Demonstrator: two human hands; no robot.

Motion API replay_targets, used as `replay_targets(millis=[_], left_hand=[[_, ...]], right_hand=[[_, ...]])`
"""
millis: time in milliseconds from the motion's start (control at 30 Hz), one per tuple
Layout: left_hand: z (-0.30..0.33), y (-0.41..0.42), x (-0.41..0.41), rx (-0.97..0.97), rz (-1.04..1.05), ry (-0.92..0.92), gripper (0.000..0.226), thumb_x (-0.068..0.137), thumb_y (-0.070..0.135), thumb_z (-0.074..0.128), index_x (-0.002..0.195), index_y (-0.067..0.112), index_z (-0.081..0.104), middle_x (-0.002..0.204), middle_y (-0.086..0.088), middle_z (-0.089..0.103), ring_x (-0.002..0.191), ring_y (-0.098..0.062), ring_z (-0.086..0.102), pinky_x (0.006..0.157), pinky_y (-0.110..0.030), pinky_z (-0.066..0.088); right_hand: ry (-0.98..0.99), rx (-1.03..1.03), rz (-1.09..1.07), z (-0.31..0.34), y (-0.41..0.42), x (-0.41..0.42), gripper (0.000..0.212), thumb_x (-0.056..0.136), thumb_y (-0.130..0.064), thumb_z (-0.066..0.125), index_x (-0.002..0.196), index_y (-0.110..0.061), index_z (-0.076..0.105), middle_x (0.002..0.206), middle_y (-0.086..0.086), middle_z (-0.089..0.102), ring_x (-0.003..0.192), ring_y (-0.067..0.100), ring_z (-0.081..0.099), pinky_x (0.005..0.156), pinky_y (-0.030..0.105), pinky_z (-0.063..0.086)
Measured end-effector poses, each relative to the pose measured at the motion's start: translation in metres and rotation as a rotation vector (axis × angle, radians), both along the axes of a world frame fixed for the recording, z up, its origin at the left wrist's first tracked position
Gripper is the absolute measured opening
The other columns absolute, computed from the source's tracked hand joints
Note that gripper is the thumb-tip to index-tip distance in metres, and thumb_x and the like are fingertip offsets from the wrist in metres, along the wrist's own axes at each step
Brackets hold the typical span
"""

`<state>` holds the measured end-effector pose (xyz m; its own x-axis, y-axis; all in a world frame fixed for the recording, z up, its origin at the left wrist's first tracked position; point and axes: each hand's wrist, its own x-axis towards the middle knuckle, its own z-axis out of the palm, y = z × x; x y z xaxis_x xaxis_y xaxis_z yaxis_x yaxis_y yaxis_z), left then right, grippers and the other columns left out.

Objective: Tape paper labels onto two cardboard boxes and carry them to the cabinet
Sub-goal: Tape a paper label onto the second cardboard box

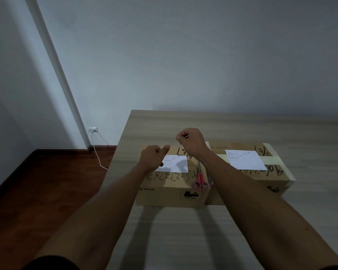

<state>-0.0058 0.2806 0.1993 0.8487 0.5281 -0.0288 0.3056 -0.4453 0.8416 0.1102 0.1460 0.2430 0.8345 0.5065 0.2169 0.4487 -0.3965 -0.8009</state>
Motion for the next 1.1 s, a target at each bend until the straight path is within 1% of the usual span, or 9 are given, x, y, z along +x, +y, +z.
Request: replay_targets(millis=[167,333,400,500,633,800,900,1000,1100], left_hand=[[0.002,-0.006,0.005,-0.338,-0.016,-0.023,0.039,0.092,0.033,0.061,0.093,-0.006,0.067,0.097,-0.015,0.07,0.079,-0.023,0.069,0.071,-0.035,0.048],[-0.003,-0.007,0.007,-0.238,-0.038,-0.082,0.039,0.091,0.028,0.071,0.07,-0.002,0.058,0.073,-0.012,0.056,0.071,-0.023,0.051,0.073,-0.036,0.046],[-0.003,-0.008,0.009,-0.239,-0.013,-0.084,0.045,0.091,0.035,0.073,0.077,-0.007,0.067,0.08,-0.012,0.071,0.078,-0.03,0.065,0.078,-0.042,0.055],[-0.002,-0.011,0.013,-0.237,0.005,-0.066,0.046,0.09,0.047,0.072,0.083,0.002,0.075,0.085,-0.006,0.078,0.085,-0.023,0.075,0.083,-0.045,0.059],[-0.004,-0.012,0.017,-0.223,0.034,-0.04,0.047,0.09,0.049,0.072,0.079,0.004,0.075,0.083,-0.001,0.078,0.079,-0.02,0.075,0.082,-0.045,0.06],[-0.009,-0.007,0.016,-0.199,-0.01,-0.009,0.043,0.083,0.041,0.08,0.066,0.005,0.065,0.075,-0.004,0.071,0.076,-0.024,0.065,0.075,-0.038,0.052],[-0.009,-0.008,0.015,-0.23,-0.021,-0.069,0.032,0.079,0.032,0.085,0.09,0.009,0.066,0.086,-0.007,0.074,0.083,-0.022,0.07,0.073,-0.042,0.058],[-0.005,-0.012,0.015,-0.314,-0.089,-0.074,0.045,0.086,0.027,0.079,0.123,0.025,0.053,0.115,-0.003,0.066,0.094,-0.016,0.069,0.066,-0.03,0.054],[-0.001,-0.014,0.02,-0.306,-0.12,-0.023,0.051,0.092,0.027,0.07,0.138,0.033,0.049,0.115,0.002,0.066,0.085,-0.014,0.067,0.063,-0.028,0.051]], right_hand=[[-0.02,-0.021,0.044,0.009,-0.005,0.005,0.015,0.096,-0.007,0.065,0.087,0.002,0.074,0.085,0.001,0.068,0.078,0.011,0.062,0.078,0.031,0.052],[-0.034,-0.071,0.098,0.019,-0.012,0.014,0.014,0.095,-0.008,0.066,0.086,0.0,0.072,0.087,0.004,0.071,0.078,0.015,0.065,0.076,0.034,0.055],[-0.047,-0.079,0.109,0.02,-0.013,0.016,0.014,0.095,-0.008,0.067,0.084,0.0,0.072,0.088,0.005,0.072,0.075,0.012,0.065,0.072,0.031,0.054],[-0.058,-0.086,0.098,0.019,-0.012,0.018,0.014,0.094,-0.008,0.067,0.082,-0.003,0.071,0.084,-0.001,0.069,0.073,0.008,0.064,0.07,0.026,0.049],[-0.05,-0.095,0.101,0.017,-0.011,0.02,0.014,0.094,-0.008,0.068,0.081,-0.007,0.071,0.087,0.003,0.071,0.078,0.018,0.069,0.072,0.031,0.055],[-0.066,-0.146,0.148,0.017,-0.012,0.024,0.014,0.094,-0.007,0.067,0.081,-0.007,0.071,0.083,0.0,0.071,0.071,0.014,0.067,0.067,0.026,0.05],[-0.058,-0.172,0.173,0.02,-0.013,0.029,0.014,0.096,-0.009,0.066,0.083,-0.008,0.072,0.085,0.0,0.071,0.07,0.012,0.068,0.067,0.025,0.051],[-0.073,-0.201,0.204,0.022,-0.012,0.032,0.012,0.096,-0.01,0.068,0.087,-0.006,0.076,0.081,-0.004,0.071,0.07,0.01,0.068,0.065,0.023,0.051],[-0.091,-0.202,0.206,0.021,-0.01,0.033,0.013,0.095,-0.01,0.069,0.088,-0.004,0.077,0.079,-0.008,0.069,0.07,0.009,0.067,0.067,0.024,0.051]])
